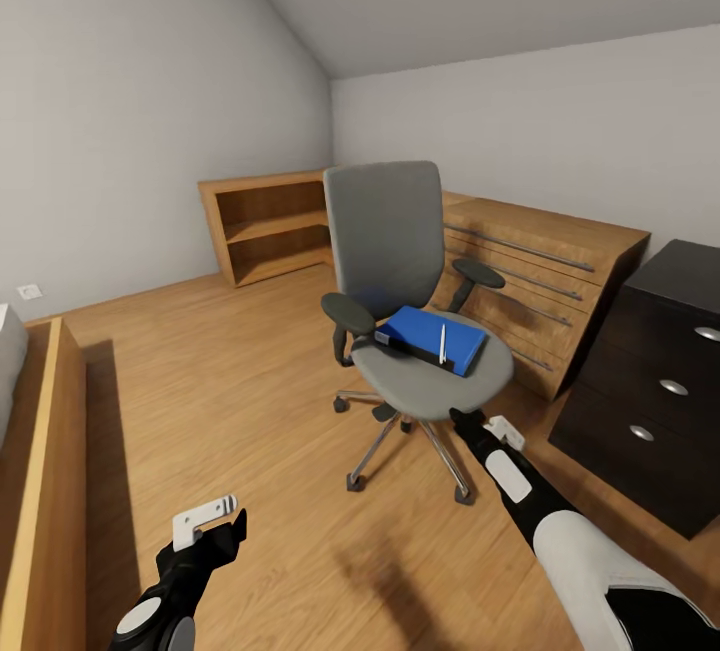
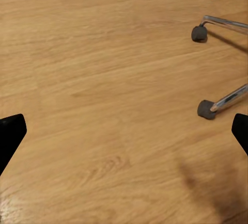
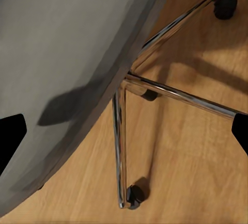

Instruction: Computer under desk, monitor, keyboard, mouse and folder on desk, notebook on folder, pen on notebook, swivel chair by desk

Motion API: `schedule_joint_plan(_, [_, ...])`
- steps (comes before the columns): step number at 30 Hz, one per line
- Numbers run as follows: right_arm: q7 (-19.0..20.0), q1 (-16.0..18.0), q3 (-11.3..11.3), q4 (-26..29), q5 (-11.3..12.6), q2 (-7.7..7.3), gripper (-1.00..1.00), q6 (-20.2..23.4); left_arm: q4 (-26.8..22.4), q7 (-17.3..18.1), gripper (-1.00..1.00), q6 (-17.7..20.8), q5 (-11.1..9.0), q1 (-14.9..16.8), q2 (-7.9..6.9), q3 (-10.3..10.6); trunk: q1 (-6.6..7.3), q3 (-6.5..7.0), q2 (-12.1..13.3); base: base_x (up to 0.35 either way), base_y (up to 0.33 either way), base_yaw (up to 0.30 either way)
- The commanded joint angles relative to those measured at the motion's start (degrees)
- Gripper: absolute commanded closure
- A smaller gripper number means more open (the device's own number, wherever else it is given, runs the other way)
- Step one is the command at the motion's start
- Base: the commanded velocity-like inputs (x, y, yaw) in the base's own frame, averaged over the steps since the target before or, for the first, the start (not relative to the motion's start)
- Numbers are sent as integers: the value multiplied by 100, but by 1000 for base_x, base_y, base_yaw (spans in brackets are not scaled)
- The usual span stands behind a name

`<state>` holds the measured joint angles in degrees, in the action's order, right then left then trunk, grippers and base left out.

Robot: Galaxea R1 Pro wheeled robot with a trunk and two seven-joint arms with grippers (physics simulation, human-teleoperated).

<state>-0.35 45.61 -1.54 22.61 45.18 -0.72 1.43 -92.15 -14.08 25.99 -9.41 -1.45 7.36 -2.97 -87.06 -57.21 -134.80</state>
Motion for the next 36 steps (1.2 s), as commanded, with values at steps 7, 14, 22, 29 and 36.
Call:
schedule_joint_plan(7, [-1, 1, -4, 17, 35, 1, -100, 15, -10, -33, -100, 20, -61, 2, 3, 42, 0, -4, -2, 148, 0, 0])
schedule_joint_plan(14, [-1, 1, -4, 24, 35, -2, -100, 6, -8, -33, -100, 20, -61, 3, 3, 43, 0, -4, -2, 180, 0, 0])
schedule_joint_plan(22, [-1, 1, -12, 32, 35, -7, -100, -1, 1, -33, -100, 12, -56, 2, 3, 162, 0, -4, -2, 227, 0, 0])
schedule_joint_plan(29, [-1, 1, -14, 23, 35, -14, -100, -3, -2, -33, -100, 11, -52, -2, 3, 183, 0, -4, -2, 261, 0, 0])
schedule_joint_plan(36, [-1, -7, -15, 21, 35, -16, -100, -11, 0, -33, -100, 11, -52, 1, 3, 183, 0, -4, -2, 285, 0, 0])
